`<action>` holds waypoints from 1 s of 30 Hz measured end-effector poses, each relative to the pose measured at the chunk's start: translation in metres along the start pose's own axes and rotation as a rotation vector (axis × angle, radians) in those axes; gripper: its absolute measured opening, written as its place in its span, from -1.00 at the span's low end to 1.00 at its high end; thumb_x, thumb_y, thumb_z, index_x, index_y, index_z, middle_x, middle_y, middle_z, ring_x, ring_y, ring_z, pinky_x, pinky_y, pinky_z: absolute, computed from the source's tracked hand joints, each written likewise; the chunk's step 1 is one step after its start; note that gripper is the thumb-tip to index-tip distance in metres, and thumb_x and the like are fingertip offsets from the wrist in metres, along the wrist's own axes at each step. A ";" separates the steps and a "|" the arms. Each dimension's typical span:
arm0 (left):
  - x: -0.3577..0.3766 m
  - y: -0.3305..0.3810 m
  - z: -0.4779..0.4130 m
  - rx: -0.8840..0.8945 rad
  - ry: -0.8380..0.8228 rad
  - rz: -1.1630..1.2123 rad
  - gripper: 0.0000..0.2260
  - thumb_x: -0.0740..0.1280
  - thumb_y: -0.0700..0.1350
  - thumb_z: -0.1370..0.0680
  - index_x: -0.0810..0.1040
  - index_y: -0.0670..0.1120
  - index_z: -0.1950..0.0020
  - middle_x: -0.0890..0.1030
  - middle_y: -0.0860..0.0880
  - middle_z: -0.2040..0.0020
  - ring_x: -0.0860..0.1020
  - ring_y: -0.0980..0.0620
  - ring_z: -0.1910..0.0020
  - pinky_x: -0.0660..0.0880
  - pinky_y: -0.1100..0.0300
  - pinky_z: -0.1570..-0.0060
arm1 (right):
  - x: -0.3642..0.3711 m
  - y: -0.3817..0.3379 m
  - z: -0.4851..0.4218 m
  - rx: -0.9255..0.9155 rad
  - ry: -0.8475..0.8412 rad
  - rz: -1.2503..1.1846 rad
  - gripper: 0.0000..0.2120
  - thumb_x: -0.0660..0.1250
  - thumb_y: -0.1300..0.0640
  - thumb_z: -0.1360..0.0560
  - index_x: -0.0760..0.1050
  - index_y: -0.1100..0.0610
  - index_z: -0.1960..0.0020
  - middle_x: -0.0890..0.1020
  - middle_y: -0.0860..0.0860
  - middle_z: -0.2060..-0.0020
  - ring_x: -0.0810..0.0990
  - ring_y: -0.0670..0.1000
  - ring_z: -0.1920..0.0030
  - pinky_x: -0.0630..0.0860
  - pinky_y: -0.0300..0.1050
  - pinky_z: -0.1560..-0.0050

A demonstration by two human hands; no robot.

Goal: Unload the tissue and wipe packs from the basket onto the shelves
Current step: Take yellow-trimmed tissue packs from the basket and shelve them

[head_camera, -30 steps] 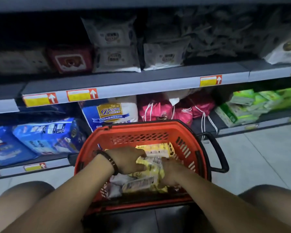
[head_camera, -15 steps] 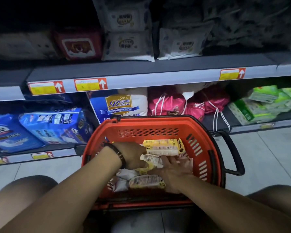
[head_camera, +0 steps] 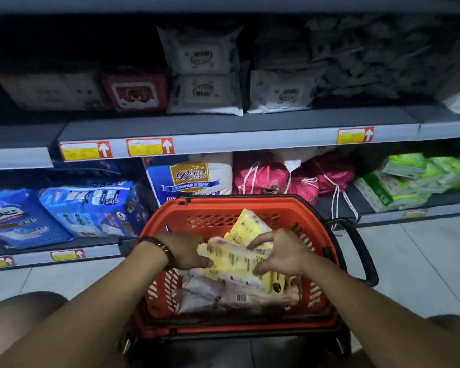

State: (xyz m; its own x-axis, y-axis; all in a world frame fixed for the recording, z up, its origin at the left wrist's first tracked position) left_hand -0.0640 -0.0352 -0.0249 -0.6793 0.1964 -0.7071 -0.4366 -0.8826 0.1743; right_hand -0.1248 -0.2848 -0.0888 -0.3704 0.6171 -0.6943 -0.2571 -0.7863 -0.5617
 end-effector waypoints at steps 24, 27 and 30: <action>-0.017 0.046 0.007 0.358 0.166 1.908 -0.61 0.46 -0.07 -0.40 0.69 -0.20 -0.18 0.75 -0.25 -0.06 0.75 -0.17 0.11 0.71 0.01 0.11 | -0.051 -0.059 0.021 -0.141 0.199 -1.123 -0.41 0.55 -0.07 -0.33 0.60 -0.05 -0.36 0.71 0.16 -0.23 0.67 0.27 -0.27 0.52 0.27 -0.38; -0.026 0.054 0.014 0.452 0.117 1.908 -0.77 0.48 -0.09 -0.42 0.79 -0.20 0.04 0.76 -0.22 0.06 0.75 -0.14 0.20 0.69 0.11 0.22 | -0.040 -0.066 0.023 -0.074 -0.068 -1.290 -0.37 0.46 -0.14 -0.45 0.57 0.11 -0.45 0.62 0.22 -0.38 0.58 0.30 -0.40 0.38 0.32 -0.52; -0.033 0.063 0.021 0.424 0.089 1.860 -0.73 0.61 0.06 -0.35 0.80 -0.15 0.21 0.77 -0.16 0.19 0.75 -0.08 0.29 0.66 0.19 0.33 | -0.039 -0.077 0.027 -0.074 -0.079 -1.468 -0.54 0.41 -0.03 -0.49 0.70 0.21 -0.28 0.65 0.28 -0.31 0.68 0.29 -0.26 0.52 0.22 -0.36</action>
State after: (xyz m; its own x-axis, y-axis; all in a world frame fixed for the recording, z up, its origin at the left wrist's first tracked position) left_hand -0.0816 -0.0882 0.0237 -0.3700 -0.7710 0.5183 0.5991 0.2284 0.7674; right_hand -0.1146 -0.2494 -0.0068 0.1295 0.8379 0.5303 -0.3928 0.5344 -0.7484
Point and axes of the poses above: each hand's wrist, its own z-axis away from the middle knuckle, its own x-axis out of the palm, y = z × x, the point moved 1 cm from there along -z, towards the middle knuckle
